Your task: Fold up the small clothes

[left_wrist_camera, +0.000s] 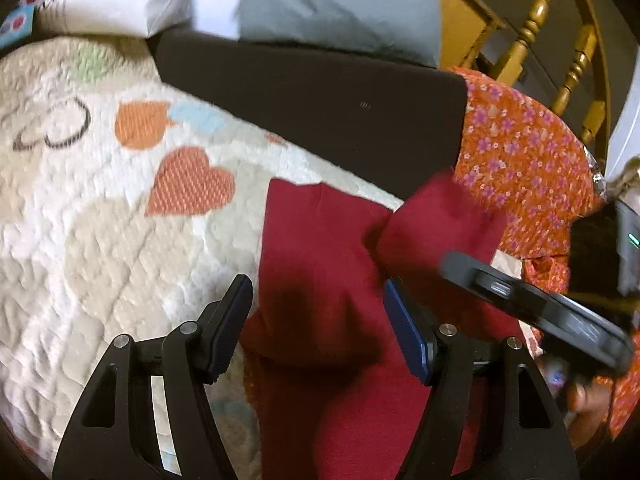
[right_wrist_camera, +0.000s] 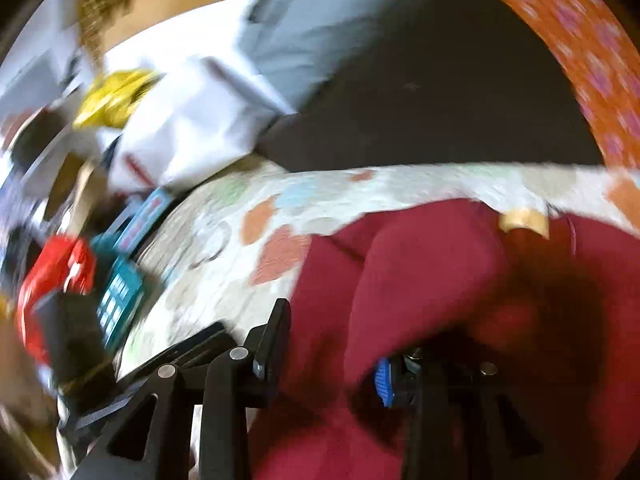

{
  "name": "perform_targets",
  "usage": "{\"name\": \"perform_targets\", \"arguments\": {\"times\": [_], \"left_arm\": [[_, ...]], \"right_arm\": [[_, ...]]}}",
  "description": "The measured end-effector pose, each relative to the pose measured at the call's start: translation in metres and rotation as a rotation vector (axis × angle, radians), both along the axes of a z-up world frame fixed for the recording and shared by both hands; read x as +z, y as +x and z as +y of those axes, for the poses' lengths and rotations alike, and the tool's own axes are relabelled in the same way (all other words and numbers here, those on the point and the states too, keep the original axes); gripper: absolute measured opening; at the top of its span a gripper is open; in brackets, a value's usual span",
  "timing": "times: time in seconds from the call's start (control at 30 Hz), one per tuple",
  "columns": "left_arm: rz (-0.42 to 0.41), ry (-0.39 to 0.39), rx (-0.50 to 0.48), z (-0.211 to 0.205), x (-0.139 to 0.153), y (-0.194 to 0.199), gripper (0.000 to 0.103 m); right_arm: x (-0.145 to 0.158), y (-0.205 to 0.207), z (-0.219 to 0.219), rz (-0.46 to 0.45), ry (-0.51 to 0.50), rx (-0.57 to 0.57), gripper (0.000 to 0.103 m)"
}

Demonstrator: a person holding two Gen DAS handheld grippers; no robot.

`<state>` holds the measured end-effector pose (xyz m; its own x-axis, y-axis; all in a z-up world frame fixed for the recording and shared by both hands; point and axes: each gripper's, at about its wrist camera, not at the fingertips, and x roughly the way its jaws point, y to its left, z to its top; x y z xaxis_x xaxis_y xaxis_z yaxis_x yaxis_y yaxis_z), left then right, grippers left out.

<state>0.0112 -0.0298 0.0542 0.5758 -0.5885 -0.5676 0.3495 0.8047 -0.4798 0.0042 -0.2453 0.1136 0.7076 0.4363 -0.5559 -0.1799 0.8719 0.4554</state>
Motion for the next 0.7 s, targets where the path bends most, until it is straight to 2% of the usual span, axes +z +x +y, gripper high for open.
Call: {"name": "perform_targets", "arguments": {"times": [0.07, 0.17, 0.27, 0.5, 0.57, 0.63, 0.7], "left_arm": [[0.017, -0.005, -0.01, -0.002, -0.002, 0.0, 0.068], [0.02, -0.015, -0.023, -0.007, -0.001, -0.003, 0.068], [0.011, -0.013, -0.021, -0.009, -0.001, -0.005, 0.073], [0.045, -0.047, 0.015, -0.011, -0.009, 0.003, 0.076], [0.041, -0.045, 0.018, -0.014, -0.01, 0.005, 0.076], [0.03, -0.03, 0.012, -0.019, -0.009, 0.006, 0.075], [0.012, -0.014, 0.001, -0.028, -0.005, 0.011, 0.067]], "right_arm": [[0.004, -0.017, -0.003, -0.026, -0.036, 0.016, 0.037], [0.001, -0.044, -0.019, -0.011, -0.093, -0.003, 0.038], [-0.002, -0.075, -0.044, 0.012, -0.123, -0.044, 0.038], [0.002, -0.146, -0.121, 0.007, -0.105, -0.261, 0.039], [0.0, -0.16, -0.145, 0.03, -0.144, -0.375, 0.039], [-0.006, -0.165, -0.168, 0.074, -0.138, -0.473, 0.039], [-0.013, -0.165, -0.188, 0.112, -0.076, -0.535, 0.039]]}}
